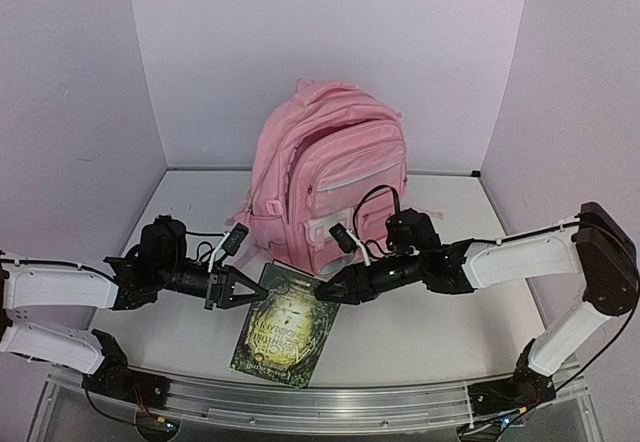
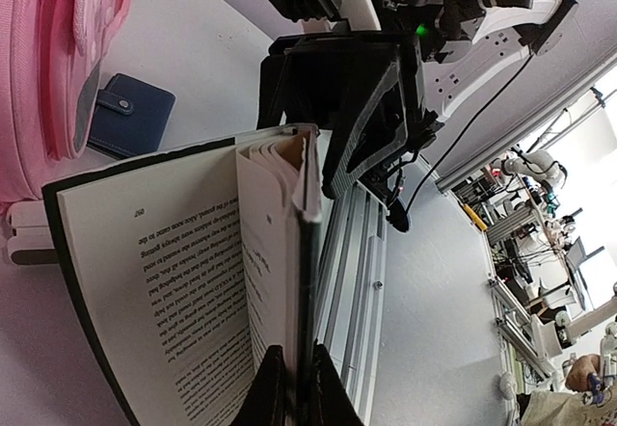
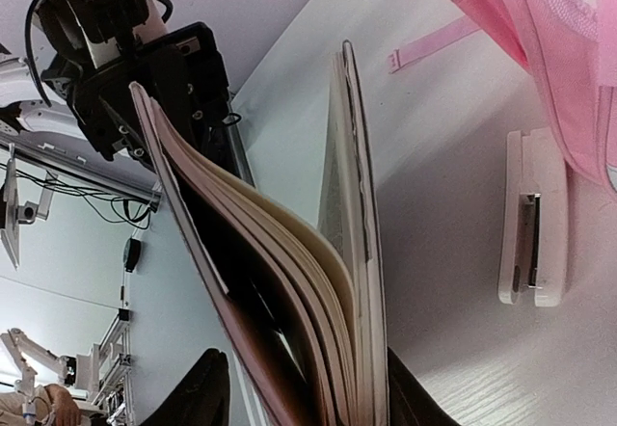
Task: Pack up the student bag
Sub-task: Pick up the book from the center of the board.
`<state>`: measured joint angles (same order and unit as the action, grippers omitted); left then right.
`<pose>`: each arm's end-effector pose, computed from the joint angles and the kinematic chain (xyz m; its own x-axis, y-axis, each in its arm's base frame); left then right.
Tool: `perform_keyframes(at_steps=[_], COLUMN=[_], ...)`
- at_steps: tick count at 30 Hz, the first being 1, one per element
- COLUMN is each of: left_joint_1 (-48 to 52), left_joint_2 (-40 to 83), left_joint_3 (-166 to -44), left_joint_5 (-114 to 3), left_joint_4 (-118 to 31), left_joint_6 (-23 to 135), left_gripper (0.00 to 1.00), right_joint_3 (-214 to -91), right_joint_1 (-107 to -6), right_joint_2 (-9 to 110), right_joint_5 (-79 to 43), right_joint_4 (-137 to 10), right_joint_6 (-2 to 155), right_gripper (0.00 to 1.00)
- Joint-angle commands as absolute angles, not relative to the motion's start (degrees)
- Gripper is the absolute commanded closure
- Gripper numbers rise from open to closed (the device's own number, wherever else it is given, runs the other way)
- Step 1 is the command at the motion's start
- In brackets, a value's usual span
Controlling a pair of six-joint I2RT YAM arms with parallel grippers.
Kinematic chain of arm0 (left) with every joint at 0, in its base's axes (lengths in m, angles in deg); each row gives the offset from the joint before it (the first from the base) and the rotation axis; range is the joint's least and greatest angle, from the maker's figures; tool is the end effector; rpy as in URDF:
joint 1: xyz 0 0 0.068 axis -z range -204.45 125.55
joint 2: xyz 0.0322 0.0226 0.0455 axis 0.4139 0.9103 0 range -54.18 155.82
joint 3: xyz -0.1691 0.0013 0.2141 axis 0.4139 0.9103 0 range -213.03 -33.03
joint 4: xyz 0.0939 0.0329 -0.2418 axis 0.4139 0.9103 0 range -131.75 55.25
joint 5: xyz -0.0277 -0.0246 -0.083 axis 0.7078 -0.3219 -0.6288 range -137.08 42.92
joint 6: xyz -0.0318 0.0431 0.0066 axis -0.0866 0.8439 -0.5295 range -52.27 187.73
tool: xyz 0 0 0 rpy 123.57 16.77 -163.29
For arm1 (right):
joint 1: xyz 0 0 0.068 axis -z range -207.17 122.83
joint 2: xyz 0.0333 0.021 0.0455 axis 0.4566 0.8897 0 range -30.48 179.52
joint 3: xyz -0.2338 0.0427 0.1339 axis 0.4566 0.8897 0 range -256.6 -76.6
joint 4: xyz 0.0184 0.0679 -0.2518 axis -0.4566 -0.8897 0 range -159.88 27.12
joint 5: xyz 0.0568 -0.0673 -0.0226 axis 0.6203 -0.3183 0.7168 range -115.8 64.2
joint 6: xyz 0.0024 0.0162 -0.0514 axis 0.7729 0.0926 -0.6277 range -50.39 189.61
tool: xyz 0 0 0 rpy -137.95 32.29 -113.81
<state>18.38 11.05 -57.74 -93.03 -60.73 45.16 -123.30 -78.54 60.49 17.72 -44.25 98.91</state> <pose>0.1487 -0.1727 0.2034 -0.6182 0.2094 -0.7577 0.7859 0.1471 -0.6006 0.1879 0.2745 0.2061 -0.7025 -0.3108 -0.6403 -0.6997 0.1373 0.7011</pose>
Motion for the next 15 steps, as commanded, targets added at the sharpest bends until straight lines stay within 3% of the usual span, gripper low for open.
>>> perform_keyframes(at_steps=[1,5,8,11,15], left_joint_1=[18.7,18.7,18.7,18.7,18.6], left_joint_2=[11.0,10.2,8.5,5.8,1.6], left_joint_3=[-60.5,-61.5,-63.2,-65.9,-66.8], left_joint_5=[-95.2,-92.9,-88.9,-84.4,-82.4], left_joint_4=[-62.1,-58.5,-52.6,-44.2,-39.4], left_joint_6=[45.1,45.8,46.8,49.1,50.2], left_gripper=[1.00,0.99,0.76,0.53,0.29], right_joint_3=[-124.8,-124.3,-123.6,-122.8,-122.8], right_joint_1=[-78.7,-78.7,-78.7,-78.7,-78.6], right_joint_2=[60.9,58.0,54.6,51.0,46.0], right_joint_5=[22.5,21.7,20.7,19.9,20.2], right_joint_4=[-37.7,-37.4,-37.4,-37.6,-38.6], right_joint_6=[99.9,100.1,100.5,101.3,102.6], right_gripper=[0.64,0.86,1.00,1.00,1.00])
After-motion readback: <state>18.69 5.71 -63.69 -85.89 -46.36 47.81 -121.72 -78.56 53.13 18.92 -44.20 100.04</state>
